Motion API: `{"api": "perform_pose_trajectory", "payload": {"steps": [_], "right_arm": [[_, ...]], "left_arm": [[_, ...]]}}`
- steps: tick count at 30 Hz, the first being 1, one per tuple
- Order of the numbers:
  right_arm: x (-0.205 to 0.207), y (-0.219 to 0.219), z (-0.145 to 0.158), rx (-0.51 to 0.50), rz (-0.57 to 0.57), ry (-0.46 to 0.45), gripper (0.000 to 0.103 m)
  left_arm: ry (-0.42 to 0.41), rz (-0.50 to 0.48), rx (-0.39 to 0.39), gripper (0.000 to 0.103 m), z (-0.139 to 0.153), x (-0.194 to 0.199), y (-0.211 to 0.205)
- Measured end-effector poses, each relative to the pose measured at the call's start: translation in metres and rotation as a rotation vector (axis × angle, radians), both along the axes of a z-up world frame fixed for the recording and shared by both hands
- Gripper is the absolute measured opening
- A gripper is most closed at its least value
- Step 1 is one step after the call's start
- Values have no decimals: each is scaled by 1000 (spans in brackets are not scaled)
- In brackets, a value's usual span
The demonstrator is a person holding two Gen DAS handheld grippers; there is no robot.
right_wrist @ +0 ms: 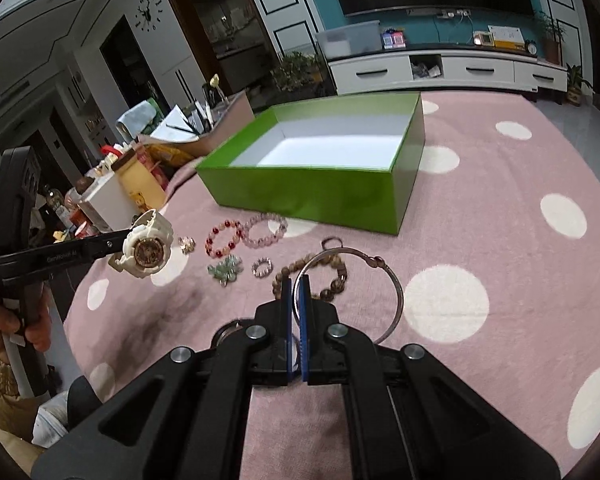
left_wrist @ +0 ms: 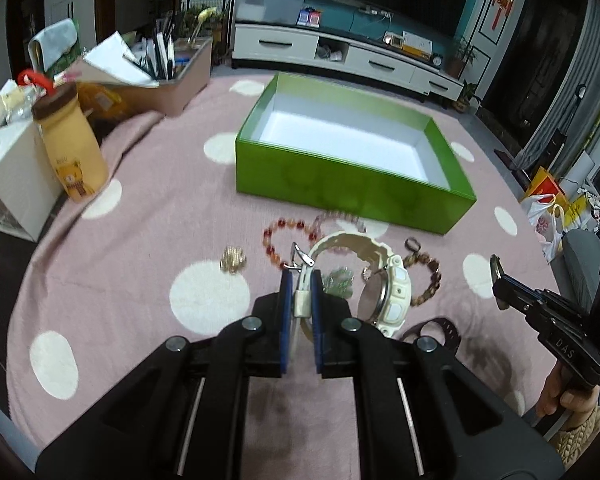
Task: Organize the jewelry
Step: 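Carry the cream watch and silver bangle into the green box and release both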
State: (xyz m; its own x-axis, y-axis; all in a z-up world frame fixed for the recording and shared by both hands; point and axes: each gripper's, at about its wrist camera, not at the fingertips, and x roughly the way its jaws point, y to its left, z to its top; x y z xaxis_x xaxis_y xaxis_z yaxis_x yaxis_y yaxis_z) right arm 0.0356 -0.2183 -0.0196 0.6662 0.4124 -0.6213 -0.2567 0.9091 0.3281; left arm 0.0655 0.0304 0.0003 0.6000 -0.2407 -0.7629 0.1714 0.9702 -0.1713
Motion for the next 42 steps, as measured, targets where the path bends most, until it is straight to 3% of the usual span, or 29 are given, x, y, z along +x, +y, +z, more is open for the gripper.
{"api": "perform_pose_trajectory", "payload": {"steps": [11,21,32,39,42], "right_arm": [[25,6,35,-23,4,-115,3],[68,13,58,-56,-17,-198,3],[135,21,42,-124,-24,-130,3],[164,35,18,-213,-19,-69,3],[166,43,11,-255,-25,-53,7]], "left_arm": [[-82,4,-6,8,40,41,-19],[-106,27,-22,8,54,104,-40],[-37,45,46,8,22,179,-70],[31,53,108,10,-12,203,-84],[49,51,121,16,-22,206,-86]]}}
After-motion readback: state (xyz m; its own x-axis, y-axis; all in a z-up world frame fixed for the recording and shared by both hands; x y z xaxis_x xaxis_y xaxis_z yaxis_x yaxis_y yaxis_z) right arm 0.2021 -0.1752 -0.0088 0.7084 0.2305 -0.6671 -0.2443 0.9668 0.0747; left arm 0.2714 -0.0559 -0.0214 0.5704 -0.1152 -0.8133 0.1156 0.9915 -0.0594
